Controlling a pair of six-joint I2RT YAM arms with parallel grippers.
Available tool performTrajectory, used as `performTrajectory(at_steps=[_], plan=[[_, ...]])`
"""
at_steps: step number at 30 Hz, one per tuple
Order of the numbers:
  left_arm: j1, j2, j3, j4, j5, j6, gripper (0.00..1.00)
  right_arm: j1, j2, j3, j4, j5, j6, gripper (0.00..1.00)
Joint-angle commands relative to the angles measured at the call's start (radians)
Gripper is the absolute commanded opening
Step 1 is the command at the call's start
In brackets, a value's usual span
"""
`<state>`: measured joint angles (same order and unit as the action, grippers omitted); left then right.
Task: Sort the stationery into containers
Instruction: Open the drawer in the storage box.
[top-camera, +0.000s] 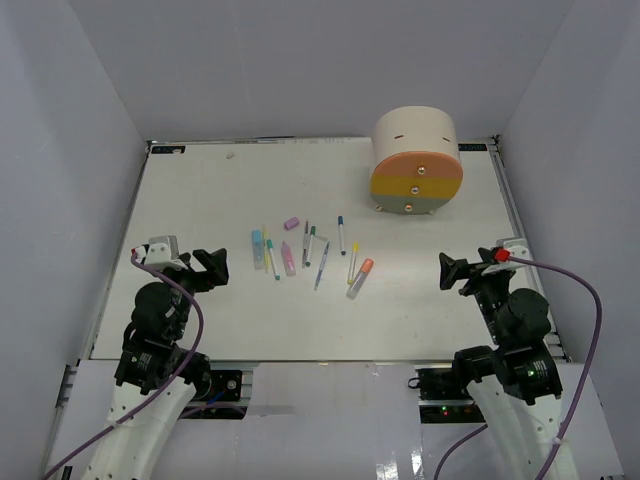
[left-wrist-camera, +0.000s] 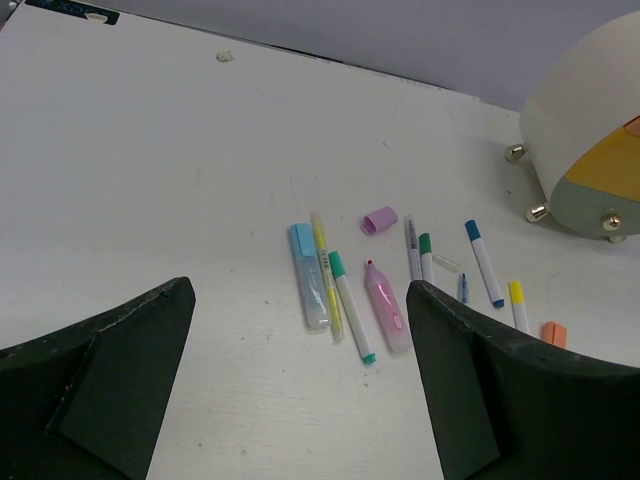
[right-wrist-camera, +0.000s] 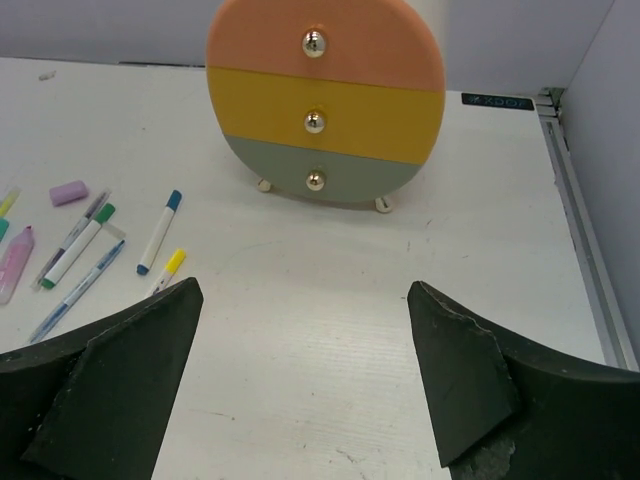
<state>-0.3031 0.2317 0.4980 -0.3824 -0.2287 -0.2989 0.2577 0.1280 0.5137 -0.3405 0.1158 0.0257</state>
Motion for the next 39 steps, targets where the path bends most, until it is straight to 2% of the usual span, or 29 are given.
performTrajectory(at_steps=[1,5,9,13,16,19,23,26,31,39], plan=[[-0.002,0.003,-0.001,0.014,0.008,-0.006,0.98,0.005,0.064,0.068,0.008,-0.044,0.028,0.90],[-0.002,0.053,0.020,-0.004,0.000,-0.026,0.98,0.006,0.159,0.126,-0.011,-0.080,0.048,0.90],[-0.002,0.188,0.085,-0.019,0.011,-0.057,0.98,0.005,0.301,0.203,-0.008,-0.105,0.042,0.90],[-0.004,0.367,0.169,0.013,0.032,-0.085,0.98,0.006,0.450,0.307,0.000,-0.058,0.055,0.90],[-0.002,0.498,0.207,0.054,0.043,-0.083,0.98,0.005,0.579,0.365,0.008,0.004,0.127,0.90],[0.001,0.657,0.310,0.062,0.034,-0.089,0.98,0.005,0.703,0.455,0.031,0.033,0.140,0.90],[0.015,0.806,0.423,0.073,0.068,-0.091,0.98,0.005,0.838,0.497,0.096,0.042,0.145,0.90],[0.042,0.856,0.462,0.118,0.091,-0.079,0.98,0.006,0.979,0.566,0.109,0.039,0.143,0.92],[0.136,0.864,0.427,0.187,0.137,-0.040,0.98,0.006,1.084,0.621,0.178,0.042,0.125,0.99],[0.159,0.819,0.323,0.231,0.121,0.027,0.98,0.005,1.228,0.672,0.245,0.087,0.102,0.83]])
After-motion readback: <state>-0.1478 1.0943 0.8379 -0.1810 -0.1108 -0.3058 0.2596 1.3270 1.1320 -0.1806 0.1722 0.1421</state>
